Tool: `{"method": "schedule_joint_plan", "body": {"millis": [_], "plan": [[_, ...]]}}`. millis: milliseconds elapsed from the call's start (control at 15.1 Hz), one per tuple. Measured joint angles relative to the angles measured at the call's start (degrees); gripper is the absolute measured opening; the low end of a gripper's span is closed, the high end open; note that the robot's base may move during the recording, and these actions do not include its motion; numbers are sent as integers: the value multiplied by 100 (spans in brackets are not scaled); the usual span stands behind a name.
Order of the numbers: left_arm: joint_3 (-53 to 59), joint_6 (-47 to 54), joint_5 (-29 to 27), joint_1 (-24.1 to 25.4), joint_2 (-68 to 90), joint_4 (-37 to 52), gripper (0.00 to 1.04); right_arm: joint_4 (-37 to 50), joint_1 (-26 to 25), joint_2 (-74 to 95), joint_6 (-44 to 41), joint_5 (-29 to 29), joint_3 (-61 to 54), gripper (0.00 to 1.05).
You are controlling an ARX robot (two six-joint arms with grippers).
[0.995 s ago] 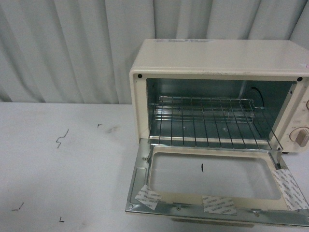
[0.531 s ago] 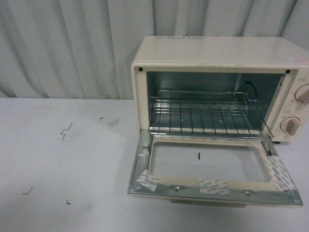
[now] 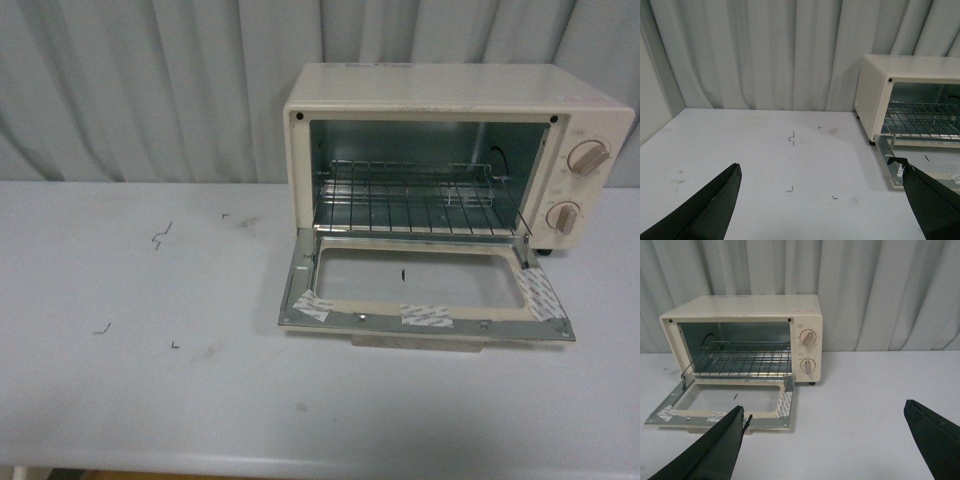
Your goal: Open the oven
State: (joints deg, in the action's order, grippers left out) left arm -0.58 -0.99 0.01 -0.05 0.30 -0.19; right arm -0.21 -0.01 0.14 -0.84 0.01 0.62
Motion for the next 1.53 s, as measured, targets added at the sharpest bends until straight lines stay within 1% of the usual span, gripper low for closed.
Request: {"method": "schedule_joint_plan", "body": {"millis": [1526], "plan": [[0,0,-2,0,0,0,98,0,0,0,0,0,0,98]]}}
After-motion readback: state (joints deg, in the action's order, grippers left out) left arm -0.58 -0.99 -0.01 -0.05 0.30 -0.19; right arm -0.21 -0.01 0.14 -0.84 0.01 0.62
